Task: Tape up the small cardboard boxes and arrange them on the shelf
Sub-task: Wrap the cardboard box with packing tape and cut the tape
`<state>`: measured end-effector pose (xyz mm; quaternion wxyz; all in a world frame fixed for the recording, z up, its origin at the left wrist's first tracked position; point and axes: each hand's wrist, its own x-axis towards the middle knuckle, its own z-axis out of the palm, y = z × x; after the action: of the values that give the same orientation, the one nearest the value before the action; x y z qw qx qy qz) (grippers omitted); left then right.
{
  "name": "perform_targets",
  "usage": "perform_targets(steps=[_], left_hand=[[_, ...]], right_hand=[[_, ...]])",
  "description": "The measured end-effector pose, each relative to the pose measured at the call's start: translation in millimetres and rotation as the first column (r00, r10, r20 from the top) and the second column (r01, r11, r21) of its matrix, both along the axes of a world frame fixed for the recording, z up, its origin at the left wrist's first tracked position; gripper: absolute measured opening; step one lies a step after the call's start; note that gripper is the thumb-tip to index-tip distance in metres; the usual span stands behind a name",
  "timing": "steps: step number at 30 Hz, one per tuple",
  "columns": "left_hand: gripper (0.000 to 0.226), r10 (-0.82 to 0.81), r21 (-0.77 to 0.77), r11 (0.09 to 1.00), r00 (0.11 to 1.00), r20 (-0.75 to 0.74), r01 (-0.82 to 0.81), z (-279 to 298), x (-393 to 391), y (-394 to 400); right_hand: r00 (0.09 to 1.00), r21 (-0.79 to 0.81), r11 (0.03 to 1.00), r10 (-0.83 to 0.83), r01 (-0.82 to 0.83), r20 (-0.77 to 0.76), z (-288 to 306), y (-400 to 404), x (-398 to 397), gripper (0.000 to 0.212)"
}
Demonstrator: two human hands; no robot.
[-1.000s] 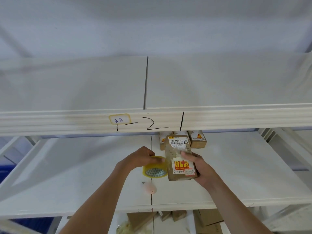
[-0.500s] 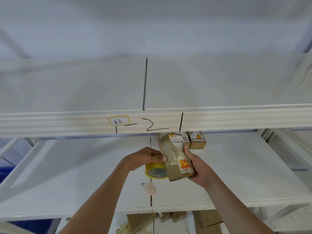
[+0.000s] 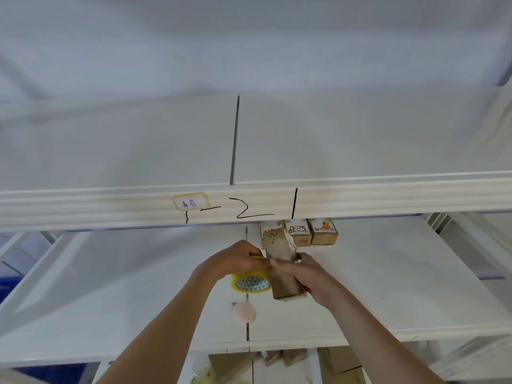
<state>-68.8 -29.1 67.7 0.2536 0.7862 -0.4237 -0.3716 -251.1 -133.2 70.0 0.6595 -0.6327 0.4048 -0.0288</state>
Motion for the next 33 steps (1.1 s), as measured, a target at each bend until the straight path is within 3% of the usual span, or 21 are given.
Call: perform_targets(steps=[3, 5, 9, 14, 18, 22, 26, 30, 33], left_hand=[[0.049, -0.028, 0.016, 0.999, 0.994, -0.103, 0.030, -4.9, 6.0, 10.4], [0.044, -0.035, 0.015, 0.999, 0.991, -0.129, 0.037, -9.0, 6.4, 14.3], [0.038, -0.007, 0.046, 0.999, 0.997, -0.083, 0.010, -18.3, 5.0, 13.3], [0.038, 0.032, 0.072, 0.997, 0.995, 0.090, -0.038, -24.5, 11.9, 17.8], [0.055, 0.067, 0.003, 0.998, 0.997, -0.035, -0.066, -23.5, 13.4, 18.9], [0.051, 0.021, -0.032, 0.999, 0.992, -0.124, -0.026, -22.6, 17.4, 23.9], [0.047, -0.004, 0.003, 1.000, 0.997, -0.081, 0.004, -23.9, 20.1, 24.9], [0.054, 0.029, 0.052, 0.998, 0.996, 0.081, -0.033, -29.6, 18.1, 20.1], [0.060, 0.058, 0.016, 0.998, 0.998, 0.002, -0.058, -31.3, 18.5, 18.8]], right_hand=[[0.999, -0.013, 0.999, -0.051, 0.051, 0.011, -3.2, -5.9, -1.9, 0.058], [0.998, -0.021, 0.998, -0.058, 0.058, 0.008, -6.6, -8.6, -3.7, 0.056], [0.997, -0.059, 0.995, -0.076, 0.075, -0.018, -14.7, -8.8, -4.4, 0.053], [0.998, -0.049, 0.997, -0.061, 0.061, -0.005, -11.6, -15.8, -3.0, 0.055], [0.999, -0.003, 1.000, -0.030, 0.030, 0.022, -6.7, -22.7, -3.1, 0.058], [0.998, 0.031, 0.999, -0.018, 0.017, 0.059, -5.2, -30.0, -9.1, 0.065], [0.998, 0.037, 0.999, -0.004, 0.002, 0.060, -9.4, -30.4, -13.8, 0.060], [0.996, 0.058, 0.998, 0.005, -0.010, 0.087, -10.4, -28.7, -15.9, 0.050], [0.989, 0.087, 0.995, 0.032, -0.045, 0.147, -4.8, -28.2, -18.4, 0.059]])
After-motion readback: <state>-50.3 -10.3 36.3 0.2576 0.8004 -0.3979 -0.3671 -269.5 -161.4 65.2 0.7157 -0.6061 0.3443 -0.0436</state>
